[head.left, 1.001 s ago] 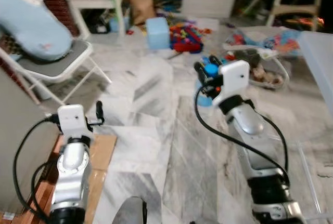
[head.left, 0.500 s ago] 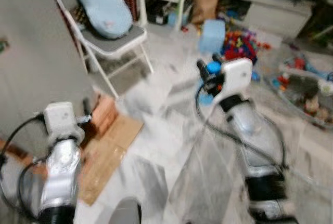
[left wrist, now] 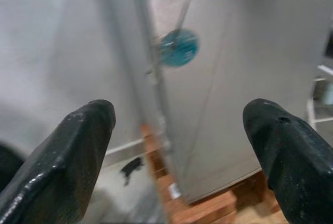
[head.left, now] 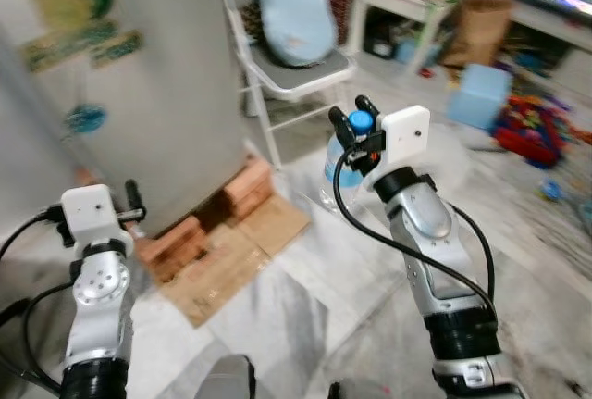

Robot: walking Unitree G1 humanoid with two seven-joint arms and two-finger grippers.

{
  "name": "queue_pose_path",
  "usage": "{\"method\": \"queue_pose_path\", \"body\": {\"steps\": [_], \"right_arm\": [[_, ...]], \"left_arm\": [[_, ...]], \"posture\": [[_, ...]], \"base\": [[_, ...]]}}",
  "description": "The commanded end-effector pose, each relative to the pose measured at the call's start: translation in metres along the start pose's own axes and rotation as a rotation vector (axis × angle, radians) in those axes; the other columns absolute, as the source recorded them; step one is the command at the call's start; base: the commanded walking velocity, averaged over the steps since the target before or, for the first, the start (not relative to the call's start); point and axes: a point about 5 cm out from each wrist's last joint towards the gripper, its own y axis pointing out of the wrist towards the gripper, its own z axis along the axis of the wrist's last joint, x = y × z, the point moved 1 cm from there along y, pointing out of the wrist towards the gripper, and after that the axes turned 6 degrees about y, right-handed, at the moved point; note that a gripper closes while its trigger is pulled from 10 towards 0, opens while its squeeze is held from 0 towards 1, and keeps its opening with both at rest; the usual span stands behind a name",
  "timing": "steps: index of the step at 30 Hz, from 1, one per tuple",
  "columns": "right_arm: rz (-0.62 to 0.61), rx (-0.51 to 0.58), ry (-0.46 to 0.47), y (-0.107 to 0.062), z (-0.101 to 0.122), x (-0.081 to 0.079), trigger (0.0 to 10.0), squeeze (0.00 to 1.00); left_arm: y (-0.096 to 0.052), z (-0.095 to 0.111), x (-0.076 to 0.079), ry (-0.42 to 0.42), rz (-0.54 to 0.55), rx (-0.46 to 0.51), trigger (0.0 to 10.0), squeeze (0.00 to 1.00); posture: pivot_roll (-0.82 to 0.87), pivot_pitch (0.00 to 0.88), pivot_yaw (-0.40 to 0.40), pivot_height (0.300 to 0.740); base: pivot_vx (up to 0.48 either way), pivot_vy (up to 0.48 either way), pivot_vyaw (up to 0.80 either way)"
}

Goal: Restocking fridge

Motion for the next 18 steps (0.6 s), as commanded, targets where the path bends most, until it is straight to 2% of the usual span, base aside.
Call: {"method": "queue_pose_path", "body": {"steps": [1,2,4,10,11,12,16,17,18], "right_arm": [[-0.001,0.036,0.001,0.002,0.008,0.002,10.0,0.0],[0.0,0.045,0.019,0.002,0.009,0.002,10.0,0.0],[0.002,0.053,0.035,0.003,0.01,0.002,10.0,0.0],[-0.006,0.052,0.027,0.003,0.01,0.003,10.0,0.0],[-0.044,0.035,-0.009,-0.004,0.006,0.012,10.0,0.0],[-0.044,0.035,-0.009,-0.004,0.006,0.012,10.0,0.0],[-0.125,-0.021,-0.064,-0.025,-0.007,0.033,10.0,0.0],[-0.153,-0.04,-0.073,-0.032,-0.011,0.039,10.0,0.0],[-0.153,-0.04,-0.073,-0.032,-0.011,0.039,10.0,0.0]], "left_arm": [[0.0,0.001,0.0,-0.002,-0.019,0.005,10.0,0.0],[0.0,0.001,0.003,-0.023,-0.046,0.001,10.0,0.0],[0.0,0.002,0.002,-0.009,-0.039,0.008,10.0,0.0],[0.0,0.005,0.001,-0.002,-0.043,0.03,10.0,0.0],[-0.004,0.011,0.002,-0.045,-0.076,0.055,10.0,0.0],[-0.004,0.011,0.002,-0.045,-0.076,0.055,10.0,0.0],[-0.022,0.025,0.013,-0.129,-0.21,0.093,10.0,0.0],[-0.033,0.029,0.019,-0.142,-0.264,0.103,10.0,0.0],[-0.033,0.029,0.019,-0.142,-0.264,0.103,10.0,0.0]], "posture": [[0.04,0.073,-0.037,0.74],[0.04,0.069,-0.038,0.74],[0.04,0.066,-0.039,0.74],[0.04,0.065,-0.041,0.74],[0.04,0.068,-0.042,0.74],[0.04,0.068,-0.042,0.74],[0.05,0.072,-0.038,0.74],[0.05,0.073,-0.038,0.74],[0.05,0.073,-0.038,0.74]], "base": [[0.0,0.386,0.0],[0.0,0.326,0.0],[0.0,0.306,0.0],[0.0,0.0,0.0],[0.0,0.0,0.0],[0.0,0.0,0.0],[0.0,0.0,0.0],[0.0,0.0,0.0],[0.0,0.0,0.0]]}}
